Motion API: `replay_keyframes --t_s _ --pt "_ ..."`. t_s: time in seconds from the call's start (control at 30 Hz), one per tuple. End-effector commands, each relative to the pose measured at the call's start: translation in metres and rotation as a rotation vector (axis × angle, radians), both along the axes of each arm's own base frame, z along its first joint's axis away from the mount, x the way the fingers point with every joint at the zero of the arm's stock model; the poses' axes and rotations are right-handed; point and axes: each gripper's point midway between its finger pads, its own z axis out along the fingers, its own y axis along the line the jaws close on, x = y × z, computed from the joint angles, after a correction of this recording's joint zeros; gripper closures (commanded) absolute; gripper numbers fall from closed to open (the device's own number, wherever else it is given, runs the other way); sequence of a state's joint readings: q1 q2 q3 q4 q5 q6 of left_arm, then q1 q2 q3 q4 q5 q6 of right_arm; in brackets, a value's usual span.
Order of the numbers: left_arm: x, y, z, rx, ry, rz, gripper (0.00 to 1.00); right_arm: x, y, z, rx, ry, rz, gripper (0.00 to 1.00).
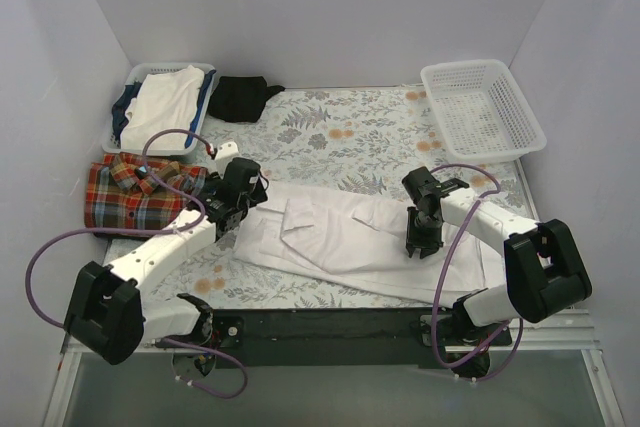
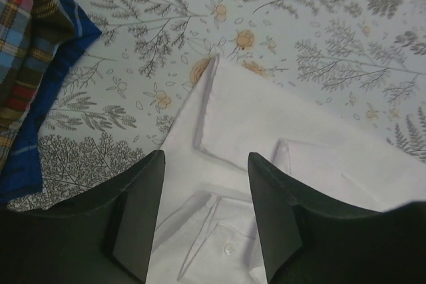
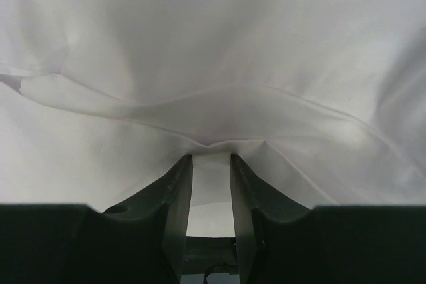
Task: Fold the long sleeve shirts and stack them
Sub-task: Fold the shirt
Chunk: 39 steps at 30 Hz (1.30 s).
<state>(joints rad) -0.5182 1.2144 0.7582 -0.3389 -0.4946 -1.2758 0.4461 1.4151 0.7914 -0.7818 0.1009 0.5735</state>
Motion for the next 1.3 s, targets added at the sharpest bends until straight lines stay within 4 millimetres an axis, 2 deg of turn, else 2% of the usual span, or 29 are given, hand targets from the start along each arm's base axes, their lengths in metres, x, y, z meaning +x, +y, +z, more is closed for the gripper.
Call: replay_keyframes --t_s 0.0,0.07,0.1,0.17,0.23,0.4,0.47,0.57,0.6,0.73,0.83,0.97,1.03,1.17,1.27 --pt "0.014 -0.026 0.056 -0.107 -0.142 -0.114 0.48 0.015 0.008 0.010 0.026 -0.037 -0.007 0.63" --pt "0.014 -0.061 0.063 -0.142 -0.151 -0.335 0.50 0.017 0.009 0.012 0.027 -0.044 -0.002 0.63" --pt "0.003 -0.092 0.068 -0.231 -0.126 -0.500 0.50 0.020 0.009 0.014 0.027 -0.050 -0.001 0.63" --pt "-0.005 -0.117 0.061 -0.288 -0.074 -0.626 0.50 0.024 0.009 0.017 0.019 -0.066 -0.003 0.62" --pt "-0.009 -0.134 0.053 -0.330 -0.029 -0.707 0.50 0.030 0.009 0.025 0.018 -0.094 -0.010 0.59" --pt "-0.015 -0.162 0.043 -0.374 0.019 -0.823 0.49 0.053 0.006 0.052 -0.007 -0.213 -0.018 0.44" --pt "-0.020 -0.175 0.038 -0.393 0.039 -0.866 0.49 0.063 0.014 0.059 0.013 -0.240 0.014 0.42" --pt "-0.030 -0.194 0.037 -0.421 0.062 -0.924 0.49 0.063 0.024 0.056 0.036 -0.219 0.069 0.43" --pt "-0.030 -0.199 0.030 -0.420 0.086 -0.931 0.49 0.060 0.027 0.052 0.043 -0.201 0.083 0.44" --pt "-0.040 -0.222 0.021 -0.444 0.124 -0.995 0.50 0.049 0.041 0.040 0.092 -0.170 0.126 0.48" --pt "-0.039 -0.232 0.013 -0.459 0.136 -1.003 0.51 0.041 0.053 0.031 0.154 -0.142 0.160 0.50" --pt "-0.034 -0.230 -0.004 -0.441 0.160 -0.960 0.55 0.029 0.067 0.016 0.225 -0.071 0.227 0.56" --pt "-0.030 -0.218 -0.022 -0.386 0.183 -0.886 0.56 0.026 0.070 0.011 0.236 -0.051 0.246 0.60" --pt "-0.029 -0.194 -0.058 -0.276 0.270 -0.786 0.62 0.020 0.068 0.000 0.226 -0.009 0.259 0.79" --pt "-0.029 -0.181 -0.077 -0.212 0.326 -0.725 0.65 0.017 0.065 -0.004 0.212 0.005 0.256 0.82"
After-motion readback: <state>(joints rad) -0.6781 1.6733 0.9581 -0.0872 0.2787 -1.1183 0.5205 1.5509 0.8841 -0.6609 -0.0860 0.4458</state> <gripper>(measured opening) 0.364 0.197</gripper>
